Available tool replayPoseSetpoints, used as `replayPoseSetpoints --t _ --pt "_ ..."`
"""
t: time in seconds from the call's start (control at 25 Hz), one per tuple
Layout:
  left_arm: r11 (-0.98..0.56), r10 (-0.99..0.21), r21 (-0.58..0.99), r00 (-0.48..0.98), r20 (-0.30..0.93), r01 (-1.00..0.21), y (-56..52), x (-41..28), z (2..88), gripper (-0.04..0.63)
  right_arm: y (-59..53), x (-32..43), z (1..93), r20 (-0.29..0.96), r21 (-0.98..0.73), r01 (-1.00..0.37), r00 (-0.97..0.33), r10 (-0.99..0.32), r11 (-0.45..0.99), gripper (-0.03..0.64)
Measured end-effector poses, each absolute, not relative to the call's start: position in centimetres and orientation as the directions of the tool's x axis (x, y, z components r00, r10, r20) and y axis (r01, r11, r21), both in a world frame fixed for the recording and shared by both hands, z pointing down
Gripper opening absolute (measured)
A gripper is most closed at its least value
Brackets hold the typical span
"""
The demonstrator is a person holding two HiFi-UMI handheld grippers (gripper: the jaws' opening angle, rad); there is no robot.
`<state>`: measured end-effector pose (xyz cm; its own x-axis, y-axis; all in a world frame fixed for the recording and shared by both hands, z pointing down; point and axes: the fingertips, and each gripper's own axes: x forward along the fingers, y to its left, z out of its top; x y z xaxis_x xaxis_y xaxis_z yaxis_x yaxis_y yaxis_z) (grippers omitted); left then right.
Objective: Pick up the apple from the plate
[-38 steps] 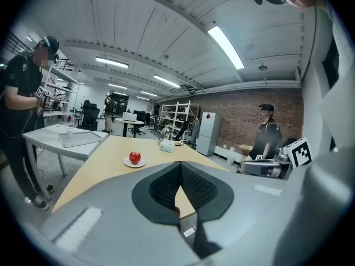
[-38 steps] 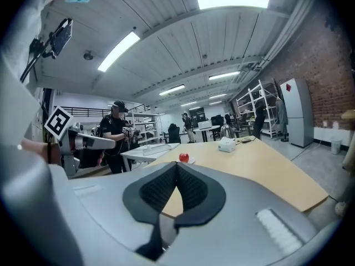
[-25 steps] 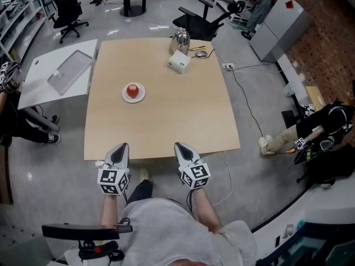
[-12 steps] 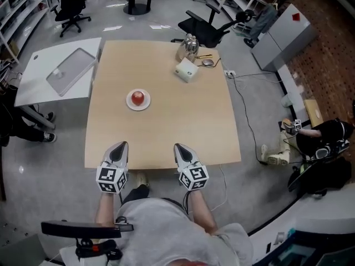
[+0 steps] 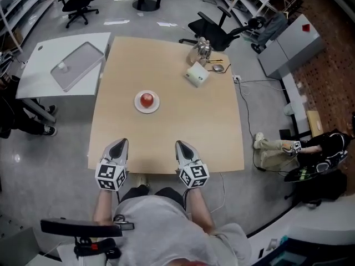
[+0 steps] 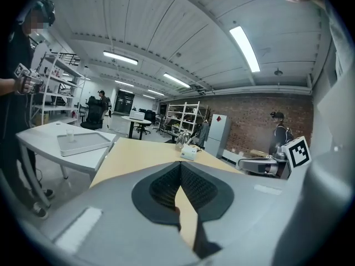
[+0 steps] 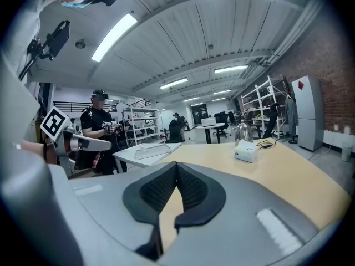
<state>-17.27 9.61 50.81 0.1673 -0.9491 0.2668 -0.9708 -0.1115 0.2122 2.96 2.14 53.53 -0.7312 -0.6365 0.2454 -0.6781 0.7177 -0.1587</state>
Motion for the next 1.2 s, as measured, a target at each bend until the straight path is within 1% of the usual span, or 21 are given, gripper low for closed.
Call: replayPoseSetpoints --t 0.4,0.96,1.2 --pt "-0.058 -0.951 0.227 0.123 0.283 -0.972 9.8 -21.1 52.2 0.020 0.6 -0.5 54.4 0.260 -0.142 -0.664 -0.740 -0.620 0.734 0.006" --pt "0.055 -0.946 0.230 0.023 0.324 -0.972 9.8 -23.9 53.7 0.020 -2.5 -3.9 56.4 0.291 -0.151 -0.600 -0.786 -0.545 0.785 0.006" --pt "0.104 -0.932 0.228 -0.015 0.361 -0.968 9.5 -24.5 54.7 0.020 -4.1 -5.8 57.8 0.314 -0.146 -0.556 -0.810 -0.495 0.818 0.006"
